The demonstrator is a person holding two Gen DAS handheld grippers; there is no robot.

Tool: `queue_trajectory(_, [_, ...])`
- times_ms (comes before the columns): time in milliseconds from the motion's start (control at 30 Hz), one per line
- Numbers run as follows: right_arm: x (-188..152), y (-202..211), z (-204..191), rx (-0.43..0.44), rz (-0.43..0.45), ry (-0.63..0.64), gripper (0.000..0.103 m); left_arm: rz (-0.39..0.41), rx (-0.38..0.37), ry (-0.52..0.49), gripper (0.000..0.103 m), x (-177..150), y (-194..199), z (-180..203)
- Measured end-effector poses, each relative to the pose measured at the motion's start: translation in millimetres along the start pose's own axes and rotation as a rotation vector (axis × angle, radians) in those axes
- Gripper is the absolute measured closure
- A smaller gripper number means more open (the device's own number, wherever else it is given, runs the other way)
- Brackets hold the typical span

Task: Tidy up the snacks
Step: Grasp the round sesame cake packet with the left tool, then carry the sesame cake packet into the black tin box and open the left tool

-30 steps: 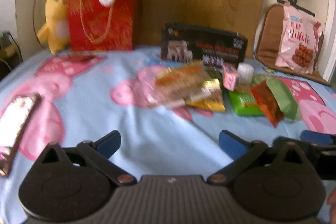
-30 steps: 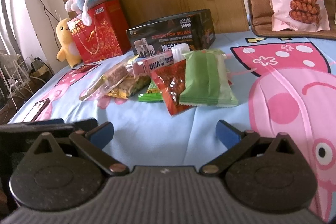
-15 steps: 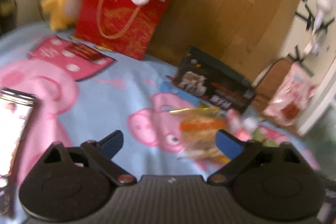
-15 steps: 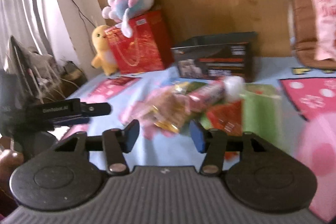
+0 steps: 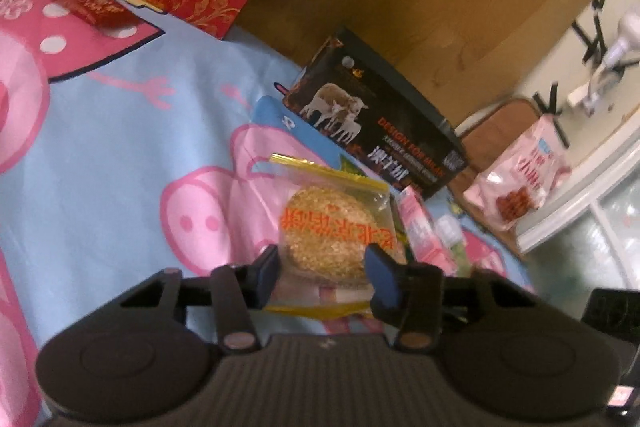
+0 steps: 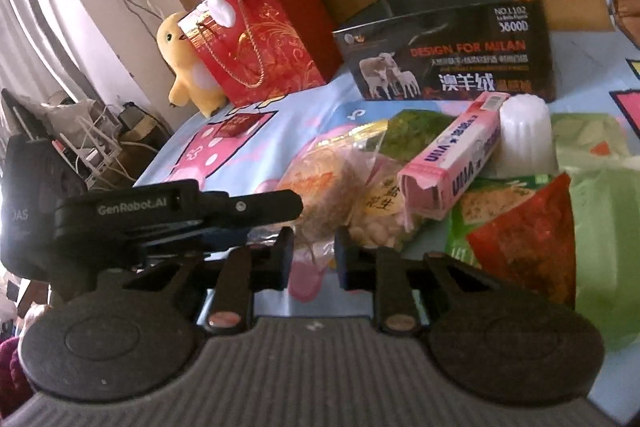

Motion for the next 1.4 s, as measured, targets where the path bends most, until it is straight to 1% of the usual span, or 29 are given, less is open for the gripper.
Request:
queue_trajectory(67, [6,3,-6,0.004,0.011,0.032,0.083,0.011,-0.027,0.031,0.061,4,5,1])
queue_trajectory(100, [11,5,-10,0.004,0.023,0.058,0.083,0.028,-0.034,0.026,0.061,9,9,5])
queue_trajectory(167, [22,9,-18,0.011,0.061,0.1,0.083,0.067,-0.039,0.005,0.061,21,17,15])
queue_trajectory(233, [38,16,-22,0.023,0.107,0.116,0.083,0.104,-0.043,-0.03,0.061,38,22,28])
queue_trajectory(333, [69,21,-22,0.015,0.186,0.156,0.083,0.138,-0.059,-0.078,0.061,70,16,52])
queue_trajectory(433, [104,21,-6,-0.03,0.26,0.166,0.083,0.155,-0.074,-0.145,0.061,103,-10,79])
queue_trajectory(500, [126,18,11,-0.063,0.289,0.146,0.083,0.139,-0.081,-0.167,0.061,121,-35,94])
queue_trajectory(567, [145,11,35,-0.096,0.294,0.106,0.083,0.11,-0.078,-0.172,0.061,134,-60,103])
queue_trajectory(633, [157,0,57,-0.123,0.275,0.059,0.083,0.081,-0.05,-0.185,0.06,141,-88,108])
queue_trajectory(700, [161,-10,75,-0.144,0.24,0.019,0.083,0.057,-0.013,-0.2,0.061,140,-108,108])
queue_trajectory(767, [160,-12,89,-0.156,0.216,-0.019,0.083,0.034,0.016,-0.21,0.06,135,-119,112])
queue_trajectory(867, [160,-10,100,-0.172,0.208,-0.027,0.083,0.014,0.012,-0.207,0.06,126,-125,116])
queue_trajectory(933, [157,-7,108,-0.203,0.2,-0.019,0.082,0.006,0.016,-0.228,0.06,117,-127,123])
queue_trajectory(1000, [152,-5,122,-0.234,0.181,-0.039,0.082,-0.008,0.009,-0.249,0.06,107,-130,135])
queue_trajectory(1067, [152,2,133,-0.24,0.193,-0.04,0.089,-0.012,0.017,-0.274,0.058,97,-133,145])
queue_trajectory(1100, [153,5,138,-0.256,0.193,-0.039,0.094,-0.021,0.012,-0.281,0.057,92,-134,149])
queue_trajectory(1200, [155,8,144,-0.289,0.19,-0.028,0.095,-0.033,0.009,-0.27,0.057,85,-136,156])
queue_trajectory(1233, [155,9,145,-0.292,0.183,-0.024,0.096,-0.04,0.012,-0.262,0.055,84,-136,157])
queue_trajectory(1300, [156,13,145,-0.3,0.177,-0.027,0.095,-0.054,-0.003,-0.235,0.052,84,-132,159])
queue_trajectory(1333, [155,17,142,-0.299,0.187,-0.029,0.09,-0.047,-0.01,-0.218,0.05,86,-125,159])
queue_trajectory(1400, [152,33,130,-0.271,0.243,-0.017,0.085,-0.011,-0.027,-0.206,0.047,89,-106,158])
Point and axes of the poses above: each gripper's, at about its wrist camera, not at the fingertips, and y roughly against the way its jaws point, z to its right, x to its top, the point moved 9 cm from there along -y, roughly the way its jaws point
